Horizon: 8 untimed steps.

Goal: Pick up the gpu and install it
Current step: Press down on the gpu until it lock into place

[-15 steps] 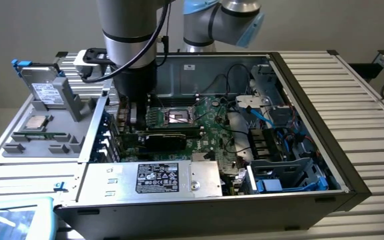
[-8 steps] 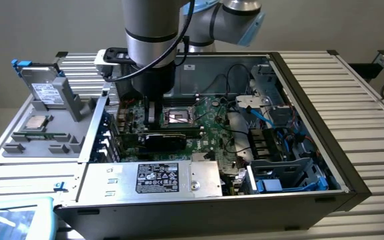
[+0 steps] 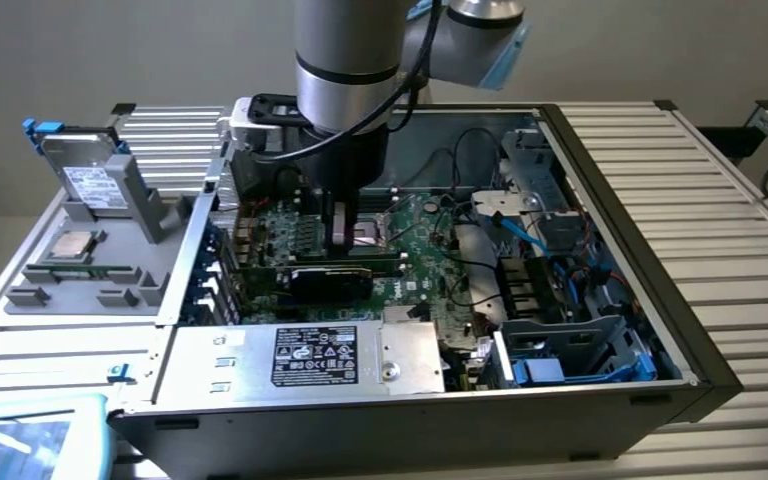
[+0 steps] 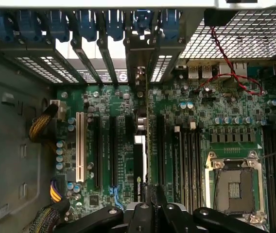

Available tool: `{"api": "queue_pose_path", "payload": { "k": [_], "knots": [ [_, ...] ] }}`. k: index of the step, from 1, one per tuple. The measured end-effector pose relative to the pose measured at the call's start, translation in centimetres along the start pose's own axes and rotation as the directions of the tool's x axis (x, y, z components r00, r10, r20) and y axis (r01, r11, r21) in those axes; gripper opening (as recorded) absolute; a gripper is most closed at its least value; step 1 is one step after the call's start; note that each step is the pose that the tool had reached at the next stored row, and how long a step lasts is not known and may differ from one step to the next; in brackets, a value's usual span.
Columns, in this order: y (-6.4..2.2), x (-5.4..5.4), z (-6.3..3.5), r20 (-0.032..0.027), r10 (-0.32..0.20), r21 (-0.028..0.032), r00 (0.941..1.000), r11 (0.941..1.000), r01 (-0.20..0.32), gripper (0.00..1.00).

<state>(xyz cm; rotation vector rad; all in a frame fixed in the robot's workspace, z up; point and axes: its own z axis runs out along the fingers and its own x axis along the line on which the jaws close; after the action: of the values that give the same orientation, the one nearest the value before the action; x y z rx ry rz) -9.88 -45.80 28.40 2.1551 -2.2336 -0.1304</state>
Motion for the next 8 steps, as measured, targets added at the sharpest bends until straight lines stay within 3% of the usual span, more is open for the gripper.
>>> {"api": "queue_pose_path", "payload": {
  "k": [8],
  "knots": [
    [-0.51, 0.06, -0.05, -0.0012, -0.012, -0.0020, 0.9999, 0.9999, 0.012, 0.12]
  ]
}}
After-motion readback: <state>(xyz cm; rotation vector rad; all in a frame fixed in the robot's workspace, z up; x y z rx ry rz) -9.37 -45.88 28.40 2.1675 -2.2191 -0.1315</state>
